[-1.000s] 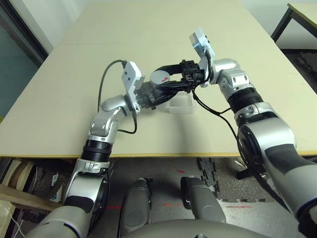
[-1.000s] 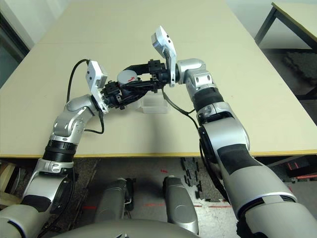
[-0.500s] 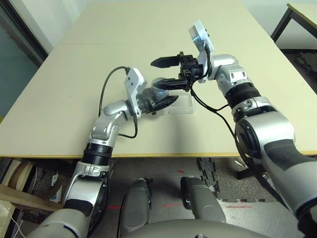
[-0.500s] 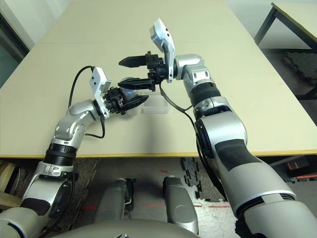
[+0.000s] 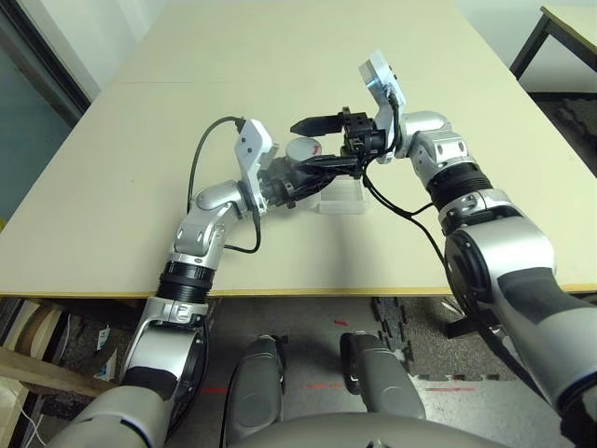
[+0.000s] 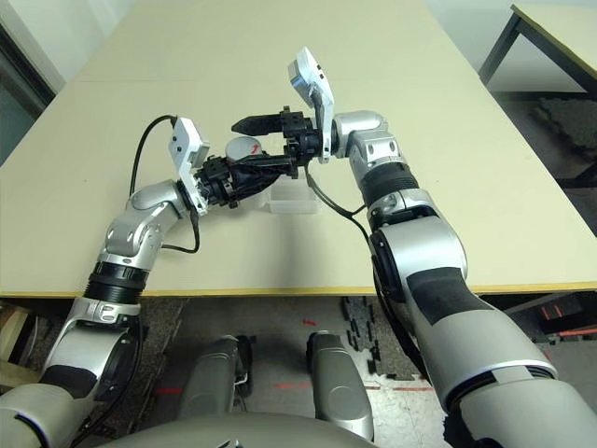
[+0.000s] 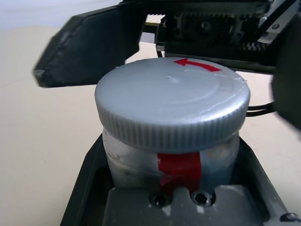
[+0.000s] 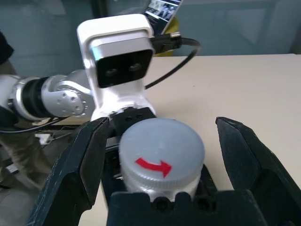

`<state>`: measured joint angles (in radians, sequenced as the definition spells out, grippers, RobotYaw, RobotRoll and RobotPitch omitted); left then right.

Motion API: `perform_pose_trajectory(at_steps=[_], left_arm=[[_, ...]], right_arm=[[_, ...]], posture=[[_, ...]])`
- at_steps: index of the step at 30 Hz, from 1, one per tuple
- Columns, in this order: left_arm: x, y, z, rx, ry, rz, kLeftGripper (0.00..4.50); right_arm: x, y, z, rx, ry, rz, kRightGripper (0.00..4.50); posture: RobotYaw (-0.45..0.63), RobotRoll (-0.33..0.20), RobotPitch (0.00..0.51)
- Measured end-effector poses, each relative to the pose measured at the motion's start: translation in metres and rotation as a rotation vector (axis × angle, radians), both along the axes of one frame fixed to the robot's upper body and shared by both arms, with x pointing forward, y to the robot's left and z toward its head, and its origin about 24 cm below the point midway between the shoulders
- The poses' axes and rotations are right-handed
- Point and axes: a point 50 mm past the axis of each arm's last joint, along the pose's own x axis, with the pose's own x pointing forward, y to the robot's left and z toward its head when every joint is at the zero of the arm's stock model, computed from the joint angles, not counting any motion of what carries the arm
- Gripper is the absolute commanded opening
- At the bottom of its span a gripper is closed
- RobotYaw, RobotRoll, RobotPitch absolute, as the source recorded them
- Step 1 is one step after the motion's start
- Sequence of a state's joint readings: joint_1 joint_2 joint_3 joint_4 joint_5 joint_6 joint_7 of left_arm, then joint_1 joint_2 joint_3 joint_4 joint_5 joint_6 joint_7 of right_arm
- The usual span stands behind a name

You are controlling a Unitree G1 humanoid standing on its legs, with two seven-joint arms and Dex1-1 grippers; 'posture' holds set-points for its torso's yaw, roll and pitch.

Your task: Pour the medicine from the bottle into the box.

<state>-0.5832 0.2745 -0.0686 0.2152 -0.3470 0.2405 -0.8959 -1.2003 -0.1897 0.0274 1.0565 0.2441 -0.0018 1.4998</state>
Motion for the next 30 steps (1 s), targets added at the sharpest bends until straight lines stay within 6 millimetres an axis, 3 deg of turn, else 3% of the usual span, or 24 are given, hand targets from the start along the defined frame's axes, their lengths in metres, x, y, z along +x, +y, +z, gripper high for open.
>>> perform_pose_trajectory(at_steps=[19, 26, 28, 30], left_arm=[[0.002, 0.002, -0.002, 0.007, 0.010, 0.035, 2.65], [0.005, 0.005, -0.007, 0.006, 0.038, 0.073, 2.65], [0.005, 0.006, -0.007, 0.005, 0.039, 0.082, 2.65], [0.004, 0.004, -0.005, 0.004, 0.022, 0.053, 2.65]], right_arm=[[0.005, -0.001, -0.002, -0.017, -0.038, -0.094, 4.50], [0.008, -0.016, -0.002, -0.052, -0.049, -0.135, 4.50], [0.010, -0.028, -0.001, -0.070, -0.053, -0.174, 4.50], [0.016, -0.055, 0.001, -0.090, -0.053, -0.304, 4.50]], posture=[[-0.14, 0.000, 0.109], [-0.14, 0.000, 0.104], [-0.14, 0.000, 0.103], [-0.14, 0.000, 0.102]])
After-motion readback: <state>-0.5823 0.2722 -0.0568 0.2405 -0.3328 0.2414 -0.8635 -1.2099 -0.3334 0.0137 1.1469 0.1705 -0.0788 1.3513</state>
